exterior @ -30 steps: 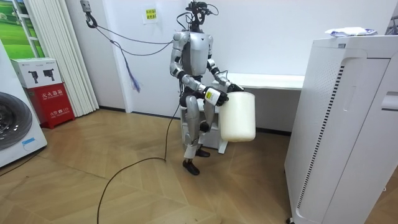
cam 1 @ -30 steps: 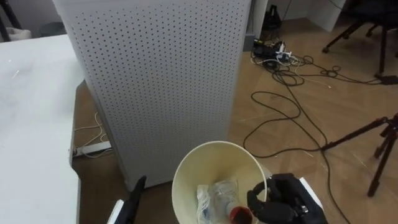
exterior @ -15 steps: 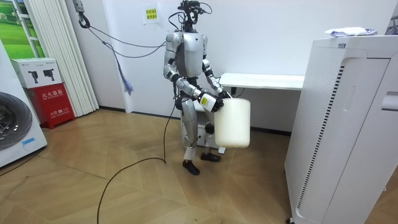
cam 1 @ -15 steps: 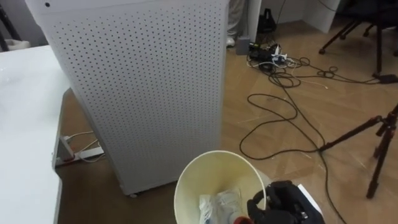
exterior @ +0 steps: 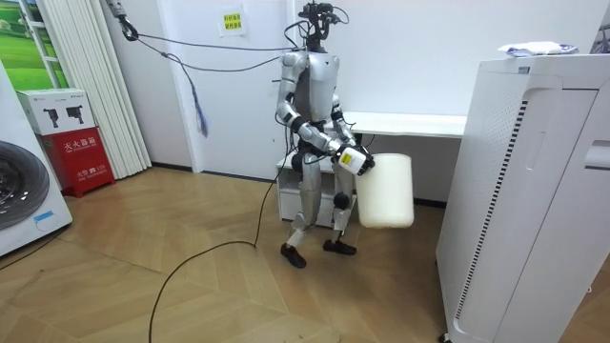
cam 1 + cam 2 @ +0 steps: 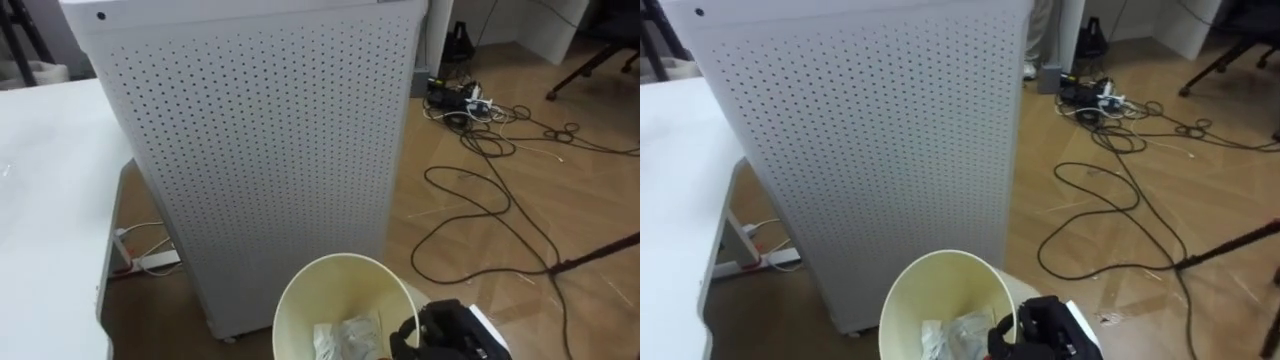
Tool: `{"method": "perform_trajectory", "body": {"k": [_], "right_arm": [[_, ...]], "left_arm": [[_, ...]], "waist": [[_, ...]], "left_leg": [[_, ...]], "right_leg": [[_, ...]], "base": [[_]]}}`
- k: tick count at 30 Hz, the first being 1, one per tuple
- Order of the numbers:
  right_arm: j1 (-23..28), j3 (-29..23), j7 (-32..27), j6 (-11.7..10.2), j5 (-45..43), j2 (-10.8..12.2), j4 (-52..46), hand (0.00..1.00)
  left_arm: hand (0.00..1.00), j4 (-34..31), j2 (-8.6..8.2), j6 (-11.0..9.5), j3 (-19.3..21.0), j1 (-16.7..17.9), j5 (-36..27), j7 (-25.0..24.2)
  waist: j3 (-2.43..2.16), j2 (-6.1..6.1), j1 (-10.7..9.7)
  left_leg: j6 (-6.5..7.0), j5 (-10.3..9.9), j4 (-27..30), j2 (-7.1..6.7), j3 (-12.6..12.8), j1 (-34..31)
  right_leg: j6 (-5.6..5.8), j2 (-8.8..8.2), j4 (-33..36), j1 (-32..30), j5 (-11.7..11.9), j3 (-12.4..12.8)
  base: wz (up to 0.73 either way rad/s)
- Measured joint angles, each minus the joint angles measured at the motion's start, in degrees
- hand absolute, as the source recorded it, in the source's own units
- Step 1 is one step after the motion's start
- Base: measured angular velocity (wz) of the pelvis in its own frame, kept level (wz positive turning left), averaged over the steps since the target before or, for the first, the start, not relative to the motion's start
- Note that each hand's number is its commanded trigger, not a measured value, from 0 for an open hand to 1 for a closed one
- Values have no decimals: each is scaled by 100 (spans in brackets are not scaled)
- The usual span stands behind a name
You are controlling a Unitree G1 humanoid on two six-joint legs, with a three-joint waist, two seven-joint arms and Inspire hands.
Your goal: Pick garbage
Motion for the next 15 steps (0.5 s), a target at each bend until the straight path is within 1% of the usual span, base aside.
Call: {"method": "perform_trajectory", "body": {"k": [1,2,3,4,5,6,7,8,9,10,11,12,13,14,15], "right_arm": [[1,8,6,0,5,41,0,100],[1,7,9,0,5,54,1,100],[1,7,15,-2,0,63,2,100],[-5,7,33,-4,-3,62,1,100],[-18,8,40,-4,-1,62,1,100],[-40,11,65,-4,33,60,1,100],[-31,30,64,-4,142,52,6,100],[-31,44,61,-4,151,48,10,100],[-38,71,56,-4,146,56,10,100],[-38,102,18,-6,131,39,56,100],[-33,106,2,-5,131,36,105,100],[-42,106,-12,-5,132,18,133,100],[-63,106,-18,-5,136,19,132,100],[-65,105,-26,-5,136,17,132,100],[-67,104,-50,-5,137,6,130,100]], "left_arm": [[0,3,-18,0,27,7,-68,20],[0,3,-38,-1,37,17,-68,38],[0,2,-53,0,16,28,-50,42],[0,2,-44,5,4,34,27,30],[0,2,-37,5,5,31,61,35],[0,9,-6,5,5,11,83,34],[0,9,30,4,1,2,75,38],[0,8,59,4,-10,0,72,41],[0,-8,132,3,-21,-2,78,39],[0,14,167,31,-23,-35,80,46],[0,9,175,31,-21,-34,85,44],[0,2,187,21,17,-63,128,48],[0,8,214,16,60,-72,135,97],[0,9,229,16,74,-68,135,138],[0,14,255,17,115,-64,138,197]], "waist": [[11,-9,5],[14,19,4],[26,83,-15],[37,172,-1],[30,207,-2],[45,237,-25],[70,287,-70],[71,292,-83],[50,258,-70],[29,271,-83],[0,313,-73],[-19,356,1],[-18,355,19],[-18,355,18],[-9,331,14]], "left_leg": [[5,-129,17,-18,-33,104],[-7,-171,24,-2,-68,153],[7,-221,-8,26,-186,245],[-29,-289,-36,57,-298,298],[-56,-310,-35,90,-325,312],[-118,-297,-63,141,-367,373],[-163,-315,-119,165,-459,446],[-194,-319,-157,168,-483,491],[-284,-365,-161,158,-531,520],[-384,-428,-111,176,-658,544],[-442,-415,-119,209,-715,574],[-529,-364,-235,227,-788,647],[-609,-314,-389,256,-823,750],[-626,-305,-461,284,-826,805],[-688,-267,-612,311,-834,922]], "right_leg": [[-51,-72,564,-237,475,68],[-67,-60,735,-306,721,110],[-66,-17,980,-411,1174,120],[-28,58,1052,-537,1139,140],[-22,113,1001,-624,948,147],[-20,204,769,-771,589,141],[3,308,93,-817,378,141],[11,357,-392,-806,357,148],[2,413,-1483,-739,483,155],[-242,477,-1924,-630,619,114],[-273,547,-2049,-547,624,82],[-341,640,-2250,-419,654,15],[-373,709,-2350,-318,666,-9],[-387,756,-2409,-261,674,-9],[-410,821,-2528,-153,688,-14]], "base": [[18],[19],[19],[18],[17],[31],[35],[32],[27],[26],[16],[0],[-3],[-5],[-6]]}}
